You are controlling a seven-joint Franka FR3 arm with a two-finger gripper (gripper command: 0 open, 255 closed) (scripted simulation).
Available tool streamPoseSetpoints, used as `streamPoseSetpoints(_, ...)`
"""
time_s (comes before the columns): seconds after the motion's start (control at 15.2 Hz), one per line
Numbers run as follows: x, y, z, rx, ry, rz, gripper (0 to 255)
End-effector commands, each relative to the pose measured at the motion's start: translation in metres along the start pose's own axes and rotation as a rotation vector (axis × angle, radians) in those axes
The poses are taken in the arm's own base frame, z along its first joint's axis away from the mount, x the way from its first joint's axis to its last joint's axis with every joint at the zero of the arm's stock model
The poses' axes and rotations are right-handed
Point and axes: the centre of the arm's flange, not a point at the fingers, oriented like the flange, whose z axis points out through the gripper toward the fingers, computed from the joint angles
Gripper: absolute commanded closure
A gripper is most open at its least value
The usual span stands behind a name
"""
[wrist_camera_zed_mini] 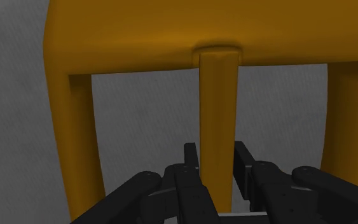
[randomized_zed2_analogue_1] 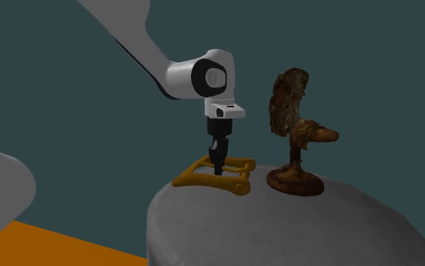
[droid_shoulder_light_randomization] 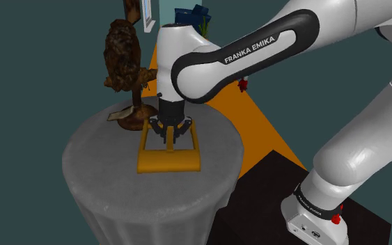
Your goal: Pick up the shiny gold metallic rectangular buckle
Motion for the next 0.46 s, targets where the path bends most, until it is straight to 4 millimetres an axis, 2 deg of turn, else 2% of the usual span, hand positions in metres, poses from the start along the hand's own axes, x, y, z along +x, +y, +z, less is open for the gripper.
streamPoseSetpoints(0.0,-0.001,0.000,-0.012,0.000,0.000,0.000,255)
streamPoseSetpoints(0.26,-0.001,-0.001,-0.033,0.000,0.000,0.000,255)
streamPoseSetpoints(0.4,-0.001,-0.001,-0.034,0.000,0.000,0.000,255)
